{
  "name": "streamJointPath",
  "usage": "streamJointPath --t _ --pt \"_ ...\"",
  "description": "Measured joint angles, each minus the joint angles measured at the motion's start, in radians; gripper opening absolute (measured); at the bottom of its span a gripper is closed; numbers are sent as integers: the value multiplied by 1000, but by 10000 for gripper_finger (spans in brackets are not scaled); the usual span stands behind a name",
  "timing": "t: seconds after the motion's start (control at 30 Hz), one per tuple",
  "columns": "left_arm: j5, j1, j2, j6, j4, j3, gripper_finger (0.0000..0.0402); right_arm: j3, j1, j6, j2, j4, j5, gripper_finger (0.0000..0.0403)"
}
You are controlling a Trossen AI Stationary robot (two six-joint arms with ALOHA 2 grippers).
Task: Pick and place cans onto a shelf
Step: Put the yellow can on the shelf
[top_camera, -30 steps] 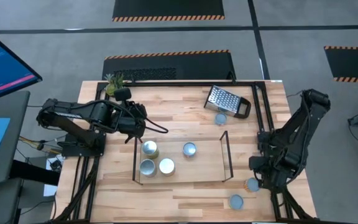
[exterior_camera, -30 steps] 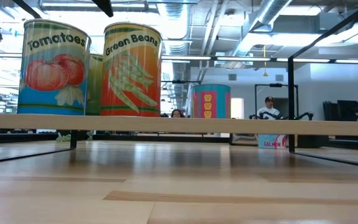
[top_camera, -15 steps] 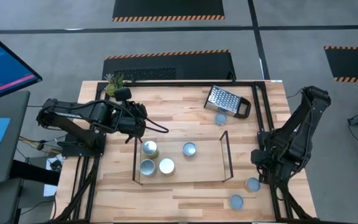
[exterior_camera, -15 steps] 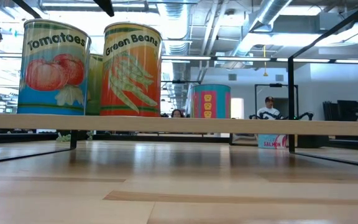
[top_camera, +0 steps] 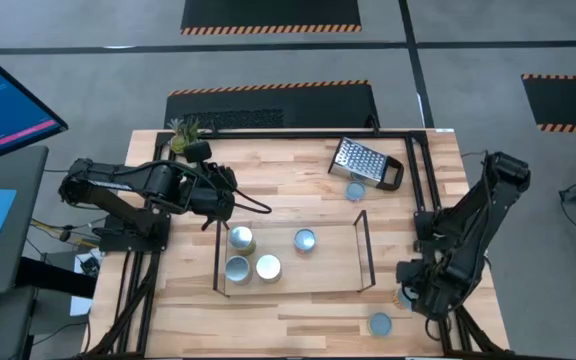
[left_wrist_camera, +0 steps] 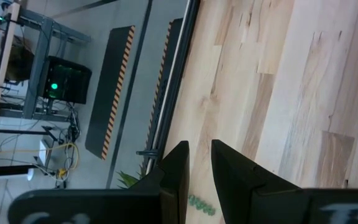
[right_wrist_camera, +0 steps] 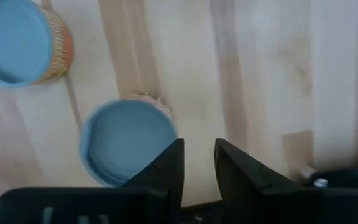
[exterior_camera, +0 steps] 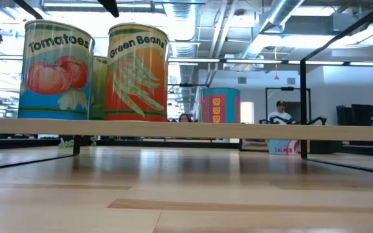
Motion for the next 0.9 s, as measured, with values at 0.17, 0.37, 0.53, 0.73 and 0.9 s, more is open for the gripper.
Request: streamJointPath --t 0.17,0.37,0.53,0.73,0.9 --pt "0 0 0 0 1 0 57 0 -10 2 29 29 -27 134" --pt "0 0 0 0 17 0 57 0 -15 11 27 56 -46 157" --pt "1 0 0 0 17 0 57 0 -16 11 28 72 -56 164" --pt "1 0 0 0 16 0 57 -47 -17 11 28 133 -62 159" --pt "1 0 0 1 20 0 57 -120 -38 17 26 203 -111 155"
